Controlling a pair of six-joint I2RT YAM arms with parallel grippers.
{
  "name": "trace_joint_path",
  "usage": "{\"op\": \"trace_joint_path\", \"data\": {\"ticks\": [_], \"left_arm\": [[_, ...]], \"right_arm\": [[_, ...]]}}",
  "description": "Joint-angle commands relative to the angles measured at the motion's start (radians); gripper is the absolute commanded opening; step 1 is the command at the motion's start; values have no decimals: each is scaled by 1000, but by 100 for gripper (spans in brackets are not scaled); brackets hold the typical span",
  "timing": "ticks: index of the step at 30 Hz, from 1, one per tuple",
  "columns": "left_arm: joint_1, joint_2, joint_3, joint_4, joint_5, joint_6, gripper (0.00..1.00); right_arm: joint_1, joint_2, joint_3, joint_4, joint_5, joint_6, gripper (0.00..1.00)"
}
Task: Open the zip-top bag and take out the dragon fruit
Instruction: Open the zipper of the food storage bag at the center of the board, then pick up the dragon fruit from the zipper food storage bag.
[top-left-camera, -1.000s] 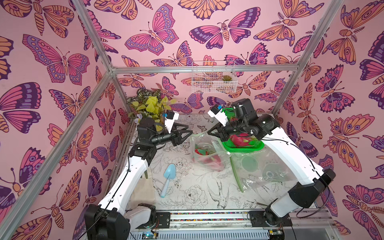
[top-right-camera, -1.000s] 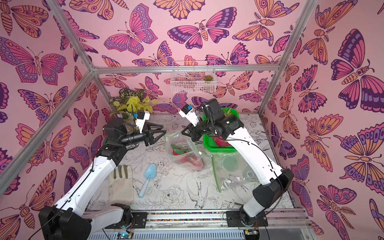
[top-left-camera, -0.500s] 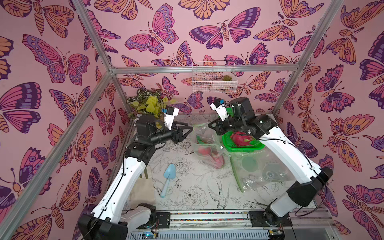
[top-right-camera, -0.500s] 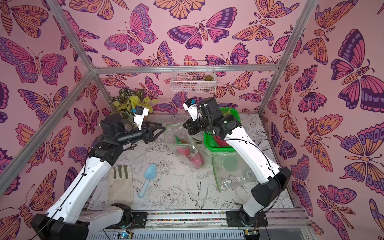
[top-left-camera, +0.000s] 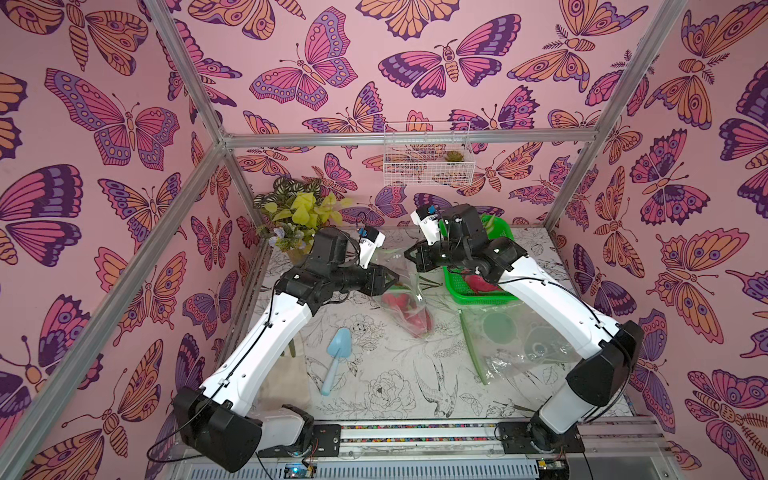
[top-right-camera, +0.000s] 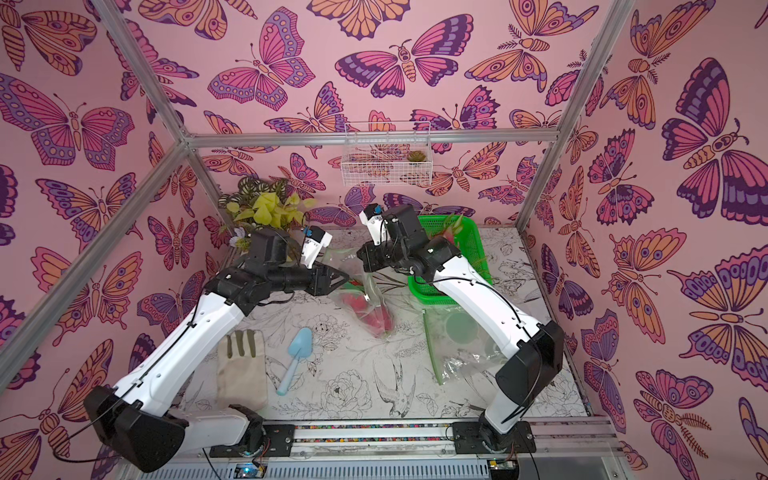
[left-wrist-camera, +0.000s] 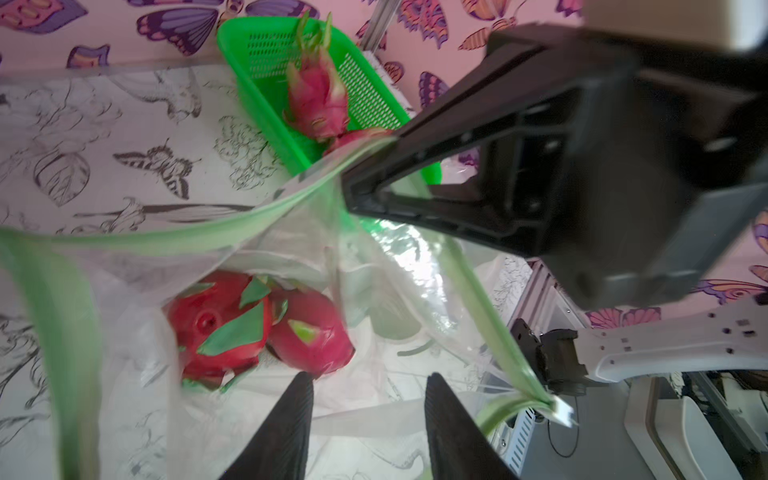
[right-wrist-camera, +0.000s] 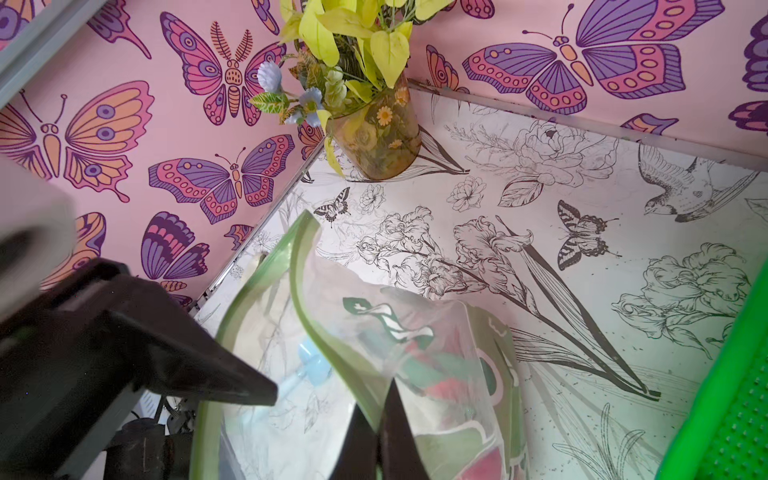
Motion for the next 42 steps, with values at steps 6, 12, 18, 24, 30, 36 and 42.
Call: {"op": "trace_joint_path", "data": {"ticks": [6, 12, 18, 24, 30, 36, 42], "left_arm": [[-6, 69, 48, -136, -139, 13, 47], [-26, 110, 86, -138, -246, -30, 52], [-37, 183, 132, -136, -346, -56, 53], [-37, 236, 141, -138, -363, -68, 53], [-39, 261, 143, -176, -420, -44, 63], [-37, 291, 156, -218, -425, -35, 67], [-26, 315, 172, -265, -413, -12, 68]], "right_arm": [[5, -5, -52, 117, -15, 68, 0], [4, -12, -126, 194, -5, 121, 0], [4, 10, -145, 234, 3, 153, 0], [5, 26, -146, 266, -13, 184, 0], [4, 29, -139, 267, -23, 184, 0], [4, 27, -137, 273, -23, 184, 0], [6, 45, -143, 292, -26, 207, 0]]}}
